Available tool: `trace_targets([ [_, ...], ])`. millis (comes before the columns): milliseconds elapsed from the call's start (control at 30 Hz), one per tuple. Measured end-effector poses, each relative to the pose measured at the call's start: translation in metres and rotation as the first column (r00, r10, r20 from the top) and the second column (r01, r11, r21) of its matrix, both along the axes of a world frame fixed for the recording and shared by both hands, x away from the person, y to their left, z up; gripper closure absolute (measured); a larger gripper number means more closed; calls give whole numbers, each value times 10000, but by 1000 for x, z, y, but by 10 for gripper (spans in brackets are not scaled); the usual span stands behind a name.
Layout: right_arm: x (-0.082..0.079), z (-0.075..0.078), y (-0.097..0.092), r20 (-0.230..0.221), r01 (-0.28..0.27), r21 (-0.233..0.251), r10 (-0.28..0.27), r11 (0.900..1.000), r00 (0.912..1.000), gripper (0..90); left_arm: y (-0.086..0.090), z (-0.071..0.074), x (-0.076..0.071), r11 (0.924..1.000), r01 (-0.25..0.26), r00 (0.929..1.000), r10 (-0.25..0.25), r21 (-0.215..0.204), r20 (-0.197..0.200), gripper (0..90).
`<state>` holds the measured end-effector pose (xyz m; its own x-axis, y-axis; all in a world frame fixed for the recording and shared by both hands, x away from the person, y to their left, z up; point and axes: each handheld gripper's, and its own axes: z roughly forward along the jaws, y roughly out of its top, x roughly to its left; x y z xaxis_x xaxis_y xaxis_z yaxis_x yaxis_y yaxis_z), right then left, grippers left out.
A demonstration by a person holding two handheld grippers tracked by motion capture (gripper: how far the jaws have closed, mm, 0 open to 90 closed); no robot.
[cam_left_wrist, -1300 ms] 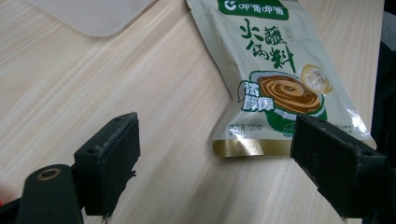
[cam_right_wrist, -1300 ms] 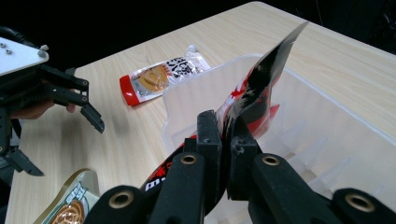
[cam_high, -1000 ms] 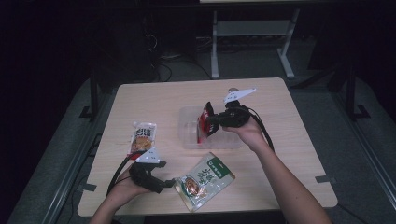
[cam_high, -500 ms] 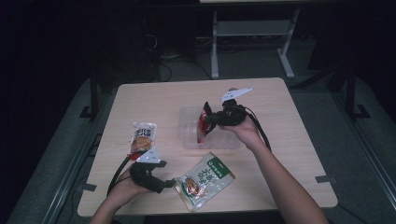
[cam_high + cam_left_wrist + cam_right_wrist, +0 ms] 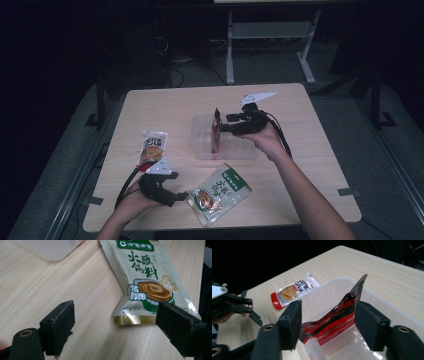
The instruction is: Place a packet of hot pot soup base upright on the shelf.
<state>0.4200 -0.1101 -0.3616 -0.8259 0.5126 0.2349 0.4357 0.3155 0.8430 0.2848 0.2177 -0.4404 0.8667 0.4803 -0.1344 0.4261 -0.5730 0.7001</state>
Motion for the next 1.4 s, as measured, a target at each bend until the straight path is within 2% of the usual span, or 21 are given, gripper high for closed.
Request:
trace_targets([
  [33, 0, 0, 0, 0, 0, 0, 0, 10000, 10000, 358, 0, 0, 0, 10000, 0, 10000, 0, 0, 0, 154],
  [67, -4, 4, -4, 61, 85, -71, -85, 9999, 9999, 292, 0, 0, 0, 10000, -36, 10000, 35, -32, -16, 154],
  [167, -8, 7, -8, 149, 55, -135, -53, 9999, 9999, 245, 1, 1, 0, 9999, -86, 10000, 86, -72, -5, 153],
  [333, -23, 11, -22, 411, -315, -492, 335, 9983, 9986, 186, 3, 2, 1, 9998, -206, 9998, 206, -84, -1, 154],
  [500, -31, 10, -31, 374, -434, -526, 454, 9977, 9983, 179, 5, 3, 2, 9996, -276, 9996, 277, -79, 35, 154],
  [567, -35, 9, -35, 416, -470, -605, 496, 9971, 9979, 175, 6, 3, 2, 9995, -303, 9995, 303, -73, 33, 154],
  [600, -39, 8, -40, 401, -455, -697, 484, 9965, 9980, 174, 6, 4, 2, 9991, -407, 9991, 406, -151, -107, 155],
  [767, -47, 4, -50, 451, -420, -909, 463, 9950, 9979, 174, 9, 3, 4, 9988, -465, 9989, 463, -150, -122, 157],
  [967, -64, -7, -66, 321, -478, -1067, 515, 9931, 9982, 176, 12, 4, 4, 9981, -609, 9979, 606, -109, -228, 160],
  [1067, -71, -11, -70, 258, -532, -1049, 562, 9931, 9981, 176, 14, 5, 5, 9983, -586, 9982, 586, -7, -96, 161],
  [1400, -92, -29, -80, 5, -588, -1423, 595, 9881, 9982, 178, 16, 6, 4, 9965, -836, 9963, 836, -21, -199, 163],
])
